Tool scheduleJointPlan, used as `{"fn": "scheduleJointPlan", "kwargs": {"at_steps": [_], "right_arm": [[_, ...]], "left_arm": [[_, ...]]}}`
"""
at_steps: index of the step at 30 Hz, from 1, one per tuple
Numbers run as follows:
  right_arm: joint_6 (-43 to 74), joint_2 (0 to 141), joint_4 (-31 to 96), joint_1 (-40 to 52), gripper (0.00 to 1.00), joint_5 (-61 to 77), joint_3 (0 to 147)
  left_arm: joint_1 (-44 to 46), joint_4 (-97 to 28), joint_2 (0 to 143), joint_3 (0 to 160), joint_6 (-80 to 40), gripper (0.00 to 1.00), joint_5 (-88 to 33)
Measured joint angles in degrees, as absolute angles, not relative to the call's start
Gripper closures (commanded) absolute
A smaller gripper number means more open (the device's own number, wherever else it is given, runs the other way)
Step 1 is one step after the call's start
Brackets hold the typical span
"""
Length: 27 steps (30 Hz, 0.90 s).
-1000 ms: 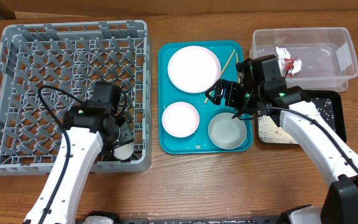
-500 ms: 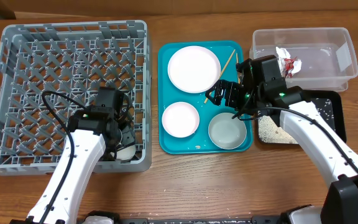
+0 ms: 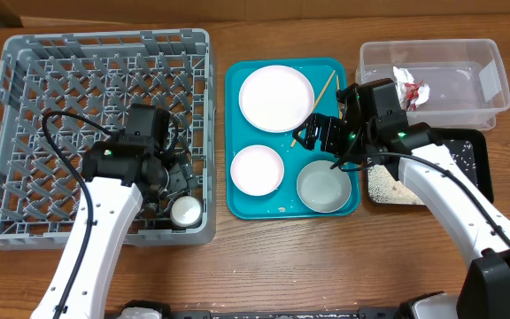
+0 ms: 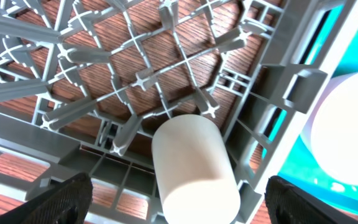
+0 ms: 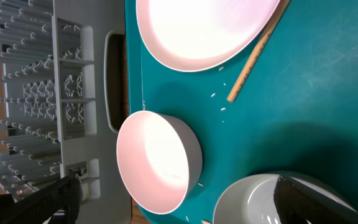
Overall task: Sort waste into correct bins and load items into the dishwasher
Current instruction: 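Carry the cup with the left gripper and place it in the rack, then move the left gripper to the small white plate and grasp its rim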
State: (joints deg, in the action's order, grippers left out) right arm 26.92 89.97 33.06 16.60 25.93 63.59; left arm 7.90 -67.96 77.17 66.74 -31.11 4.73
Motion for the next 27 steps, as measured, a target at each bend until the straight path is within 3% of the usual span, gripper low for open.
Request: {"fn": "scheduleJointPlan", "kwargs": {"at_steps": [9,17,27], "right_arm": [[23.86,87.24,38.7,16.6,0.0,25.08,65.58],[23.03,77.8,44.34,16.6,0.0,22.55,68.53],[22.63,77.08,47.83,16.6,0.0,19.46,68.58]], "left_arm": [[9.02,-74.65,77.17,79.44,-28.45,0.14,3.18],[16.29,-71.64,77.17,83.79,-26.52,0.1,1.41],[21.78,-67.0,78.28,83.79,-24.86,0.08,1.04]]}}
